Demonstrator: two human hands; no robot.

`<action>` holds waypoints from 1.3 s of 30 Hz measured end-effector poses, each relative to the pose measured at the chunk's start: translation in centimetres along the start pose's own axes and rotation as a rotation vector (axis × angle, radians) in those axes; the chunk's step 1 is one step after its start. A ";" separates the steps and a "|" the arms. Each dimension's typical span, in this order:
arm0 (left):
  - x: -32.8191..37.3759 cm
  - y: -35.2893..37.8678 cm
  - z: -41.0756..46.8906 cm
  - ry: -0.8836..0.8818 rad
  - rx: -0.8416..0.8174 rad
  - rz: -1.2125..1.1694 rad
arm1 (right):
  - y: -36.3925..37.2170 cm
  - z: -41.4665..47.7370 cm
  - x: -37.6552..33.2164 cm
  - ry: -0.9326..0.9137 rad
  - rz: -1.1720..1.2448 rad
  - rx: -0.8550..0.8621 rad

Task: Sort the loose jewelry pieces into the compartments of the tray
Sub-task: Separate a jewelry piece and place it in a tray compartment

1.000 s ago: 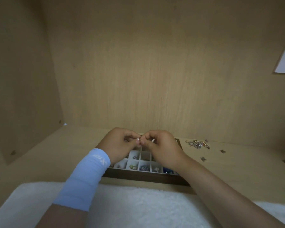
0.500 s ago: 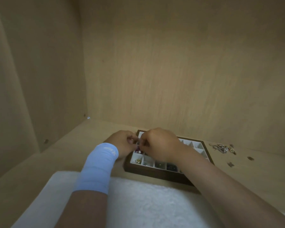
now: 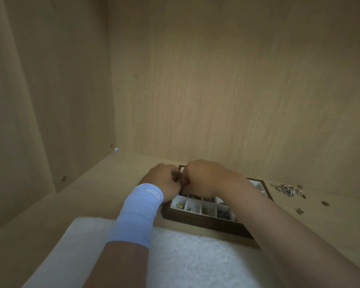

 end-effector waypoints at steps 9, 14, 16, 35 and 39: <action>2.8 1.5 -0.1 0.243 0.207 0.145 | 0.2 -3.4 6.6 0.052 0.311 0.170; 6.5 3.7 -0.6 0.380 0.183 0.112 | 0.3 -6.1 15.6 0.246 0.402 0.285; 8.1 5.0 -0.4 0.405 0.127 0.094 | 0.8 -7.1 19.8 0.344 0.402 0.345; 20.8 19.9 7.9 0.438 -0.260 0.358 | 7.0 -10.0 31.4 0.675 0.386 0.305; 20.0 20.3 8.1 0.464 -0.278 0.378 | 6.9 -9.7 31.6 0.715 0.382 0.333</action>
Point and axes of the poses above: each hand's wrist, its own z-axis towards the middle knuckle, its own y-axis out of the palm, x = y × z, the point moved 2 cm from there along z, towards the middle knuckle, and after that the axes turned 8 degrees about y, right-handed, at the moved point
